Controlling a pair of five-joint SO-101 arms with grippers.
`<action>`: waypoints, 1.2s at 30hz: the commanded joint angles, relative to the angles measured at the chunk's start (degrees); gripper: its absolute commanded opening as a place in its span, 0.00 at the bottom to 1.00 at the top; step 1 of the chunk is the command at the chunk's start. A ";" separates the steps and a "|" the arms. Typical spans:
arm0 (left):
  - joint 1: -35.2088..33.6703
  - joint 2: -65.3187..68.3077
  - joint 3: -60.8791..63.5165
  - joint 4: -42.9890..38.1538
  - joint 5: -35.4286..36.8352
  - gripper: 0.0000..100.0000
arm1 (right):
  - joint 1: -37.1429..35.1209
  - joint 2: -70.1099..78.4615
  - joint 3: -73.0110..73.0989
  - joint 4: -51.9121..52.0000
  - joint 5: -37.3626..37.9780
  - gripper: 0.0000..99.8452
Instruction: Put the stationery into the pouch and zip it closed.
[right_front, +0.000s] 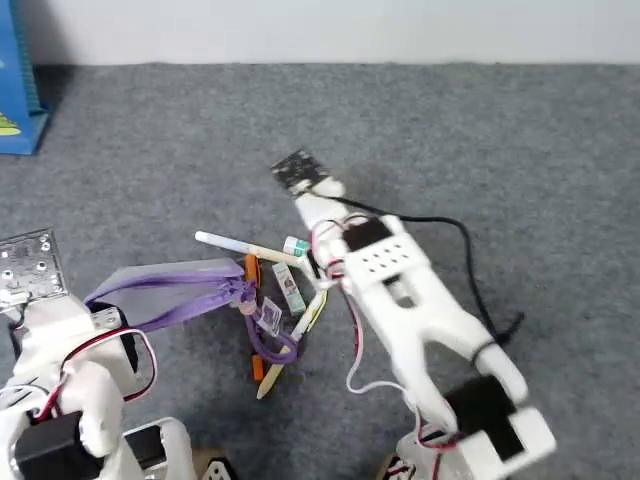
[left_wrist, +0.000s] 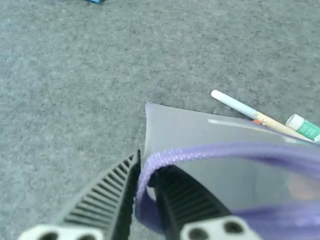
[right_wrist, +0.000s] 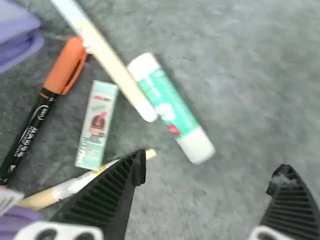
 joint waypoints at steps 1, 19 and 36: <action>-0.35 0.44 -0.22 -1.76 -0.26 0.01 | -0.75 5.67 -7.38 -0.92 1.85 0.38; -0.35 0.44 4.53 -2.11 -0.18 0.01 | -0.40 27.74 -22.24 -0.92 8.79 0.12; -0.35 0.44 4.44 -1.76 -0.18 0.01 | 0.66 9.89 -20.92 20.26 8.62 0.01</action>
